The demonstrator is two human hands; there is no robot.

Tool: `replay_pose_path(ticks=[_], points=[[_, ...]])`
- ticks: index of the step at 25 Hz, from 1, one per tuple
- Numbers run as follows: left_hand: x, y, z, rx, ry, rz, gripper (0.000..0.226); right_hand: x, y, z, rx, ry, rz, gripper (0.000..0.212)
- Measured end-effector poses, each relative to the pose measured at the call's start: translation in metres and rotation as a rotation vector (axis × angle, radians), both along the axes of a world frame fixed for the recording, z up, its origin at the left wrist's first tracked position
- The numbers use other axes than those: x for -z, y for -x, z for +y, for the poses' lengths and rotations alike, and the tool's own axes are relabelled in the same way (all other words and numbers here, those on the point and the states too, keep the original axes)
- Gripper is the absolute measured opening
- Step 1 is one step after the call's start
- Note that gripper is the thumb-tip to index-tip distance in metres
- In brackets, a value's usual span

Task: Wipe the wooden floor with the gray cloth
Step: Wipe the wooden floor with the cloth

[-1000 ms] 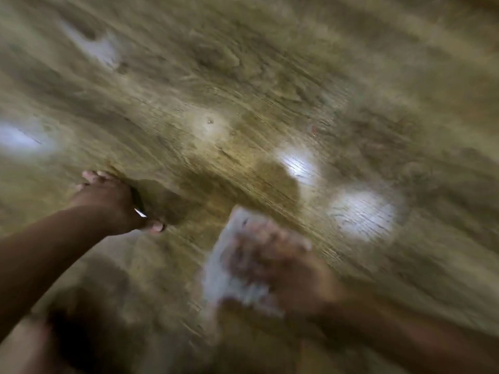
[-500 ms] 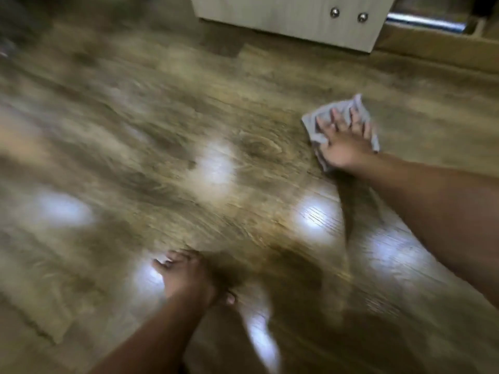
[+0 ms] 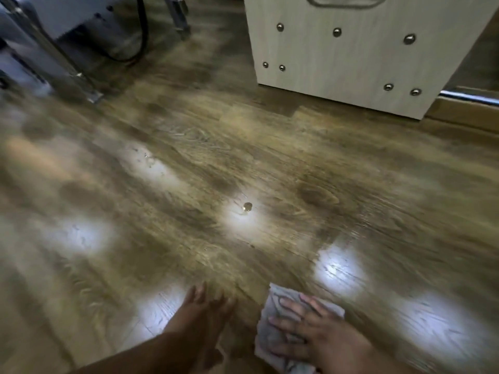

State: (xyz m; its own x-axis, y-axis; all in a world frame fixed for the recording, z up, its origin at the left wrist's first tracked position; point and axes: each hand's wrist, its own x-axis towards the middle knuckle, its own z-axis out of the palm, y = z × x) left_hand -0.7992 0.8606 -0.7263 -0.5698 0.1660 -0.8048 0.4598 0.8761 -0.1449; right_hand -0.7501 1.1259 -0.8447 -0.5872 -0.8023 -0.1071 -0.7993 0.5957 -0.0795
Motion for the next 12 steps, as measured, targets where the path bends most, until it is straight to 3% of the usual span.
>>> replay_pose_path(ticks=[1, 3, 5, 9, 10, 12], points=[[0.000, -0.007, -0.016, -0.019, -0.082, 0.052, 0.112, -0.001, 0.012, 0.013, -0.124, -0.028, 0.010, 0.052], [0.006, -0.027, -0.031, -0.077, -0.191, 0.144, 0.114, -0.011, 0.049, 0.042, -0.085, -0.027, -0.062, 0.062], [0.023, -0.043, -0.036, -0.083, -0.323, 0.307, 0.080, -0.013, 0.100, 0.084, 0.127, -0.053, -0.019, 0.072], [0.043, -0.061, -0.045, -0.192, -0.371, 0.239, 0.088, -0.049, 0.186, 0.130, 0.945, 0.046, -0.328, 0.095], [0.044, -0.063, -0.047, -0.227, -0.374, 0.243, 0.088, -0.048, 0.182, 0.112, 1.041, 0.044, -0.350, 0.089], [0.058, -0.069, -0.052, -0.306, -0.493, 0.334, 0.083, -0.035, 0.134, 0.038, 0.985, 0.102, -0.208, 0.075]])
